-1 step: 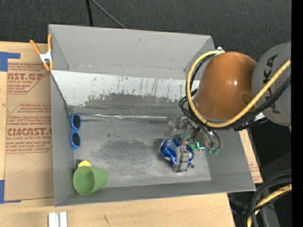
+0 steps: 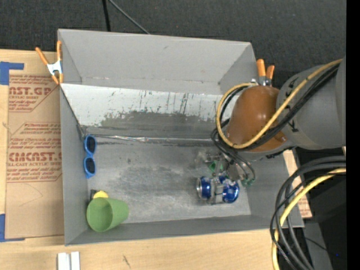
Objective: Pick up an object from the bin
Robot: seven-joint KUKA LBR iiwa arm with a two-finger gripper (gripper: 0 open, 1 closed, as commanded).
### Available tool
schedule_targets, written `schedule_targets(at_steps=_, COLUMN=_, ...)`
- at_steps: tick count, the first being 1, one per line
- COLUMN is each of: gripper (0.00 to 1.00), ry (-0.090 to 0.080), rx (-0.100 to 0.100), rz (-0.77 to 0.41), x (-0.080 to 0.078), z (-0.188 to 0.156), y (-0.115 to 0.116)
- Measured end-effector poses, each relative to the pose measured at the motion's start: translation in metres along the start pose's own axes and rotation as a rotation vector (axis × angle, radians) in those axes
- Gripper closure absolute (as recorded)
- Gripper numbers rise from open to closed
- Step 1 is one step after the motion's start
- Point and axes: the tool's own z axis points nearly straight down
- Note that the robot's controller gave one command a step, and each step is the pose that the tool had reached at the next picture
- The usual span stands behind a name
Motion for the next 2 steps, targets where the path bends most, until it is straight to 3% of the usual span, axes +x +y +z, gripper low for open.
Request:
schedule_targets(at_steps=1, gripper=1.00, ry=-0.001, rx=-0.001, rz=-0.001, x=0.000, z=-0.003, y=0.001)
schedule_targets(at_steps=2, gripper=1.00, ry=-0.011, rx=0.001, rz=-0.024, x=-0.004, z=-0.096, y=0.010)
